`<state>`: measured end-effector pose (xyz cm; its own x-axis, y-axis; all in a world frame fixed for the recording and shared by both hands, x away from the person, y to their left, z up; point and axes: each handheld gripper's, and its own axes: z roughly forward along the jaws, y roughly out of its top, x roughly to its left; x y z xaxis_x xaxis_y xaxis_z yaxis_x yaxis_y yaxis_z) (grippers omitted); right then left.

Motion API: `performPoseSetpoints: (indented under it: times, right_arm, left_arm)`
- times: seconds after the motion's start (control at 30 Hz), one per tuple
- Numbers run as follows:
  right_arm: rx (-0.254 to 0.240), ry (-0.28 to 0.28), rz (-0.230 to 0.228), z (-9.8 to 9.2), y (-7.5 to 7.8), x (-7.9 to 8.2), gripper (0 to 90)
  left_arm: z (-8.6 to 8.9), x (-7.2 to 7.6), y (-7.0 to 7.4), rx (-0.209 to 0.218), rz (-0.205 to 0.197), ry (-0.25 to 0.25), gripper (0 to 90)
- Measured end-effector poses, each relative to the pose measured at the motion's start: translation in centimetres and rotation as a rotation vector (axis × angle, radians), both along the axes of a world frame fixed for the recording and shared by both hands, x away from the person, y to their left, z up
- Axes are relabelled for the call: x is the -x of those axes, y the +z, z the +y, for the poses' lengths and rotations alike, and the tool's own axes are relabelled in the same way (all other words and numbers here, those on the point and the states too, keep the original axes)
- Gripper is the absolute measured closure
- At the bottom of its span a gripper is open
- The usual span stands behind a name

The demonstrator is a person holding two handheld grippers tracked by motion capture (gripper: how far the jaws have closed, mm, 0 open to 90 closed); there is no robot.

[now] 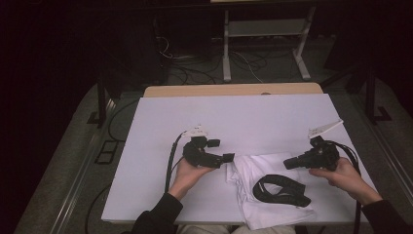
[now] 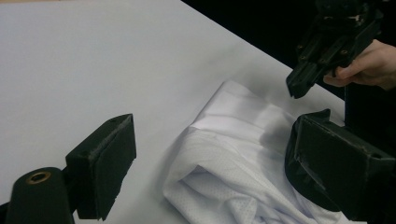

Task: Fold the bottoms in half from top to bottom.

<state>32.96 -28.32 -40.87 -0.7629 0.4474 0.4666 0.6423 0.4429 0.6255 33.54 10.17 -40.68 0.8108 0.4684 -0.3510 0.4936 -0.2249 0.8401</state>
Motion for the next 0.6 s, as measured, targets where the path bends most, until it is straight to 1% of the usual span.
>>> performPoseSetpoints:
  times: [0.07,0.1,0.13,0.2,0.23,0.27,0.33,0.37,0.4,0.43,0.53,0.6]
  right_arm:
    - [-0.002,0.005,0.003,0.3,-0.2,-0.3,85.5]
    - [0.001,0.010,0.016,0.9,-0.5,-0.8,85.5]
    - [0.002,0.018,0.016,1.3,-0.6,-1.0,85.5]
    - [0.005,0.030,0.031,1.9,-0.9,-1.3,85.5]
    - [0.005,0.030,0.031,1.9,-0.9,-1.3,85.5]
    - [0.013,0.045,0.042,2.5,-1.3,-1.5,85.4]
    - [0.016,0.053,0.050,2.8,-1.4,-1.6,85.4]
    - [0.025,0.070,0.067,3.3,-1.7,-1.6,85.3]
    - [0.025,0.070,0.067,3.3,-1.7,-1.6,85.3]
    - [0.032,0.087,0.081,3.8,-2.0,-1.5,85.2]
    - [0.045,0.113,0.088,4.4,-2.1,-1.2,85.3]
    - [0.045,0.123,0.089,4.6,-2.0,-1.1,85.3]
  left_arm:
    - [0.0,0.0,0.0,0.001,0.004,0.000,11.8]
    - [-0.1,0.0,0.0,0.001,0.003,-0.003,11.8]
    - [-0.1,0.0,0.0,0.001,0.003,-0.003,11.8]
    - [-0.1,0.0,-0.1,0.000,0.002,-0.005,11.8]
    - [-0.1,0.0,-0.1,0.000,0.002,-0.005,11.8]
    - [-0.1,0.0,-0.1,-0.001,0.001,-0.005,11.8]
    - [-0.1,0.0,-0.1,0.000,0.002,-0.005,11.8]
    - [-0.1,0.0,-0.1,0.000,0.001,-0.005,11.8]
    - [-0.1,0.0,-0.1,0.001,0.002,-0.005,11.8]
    - [-0.1,0.0,0.0,0.001,0.002,-0.004,11.8]
    - [0.0,0.0,-0.1,0.003,0.003,-0.003,11.7]
    - [0.0,0.0,-0.1,0.001,0.003,-0.002,11.7]
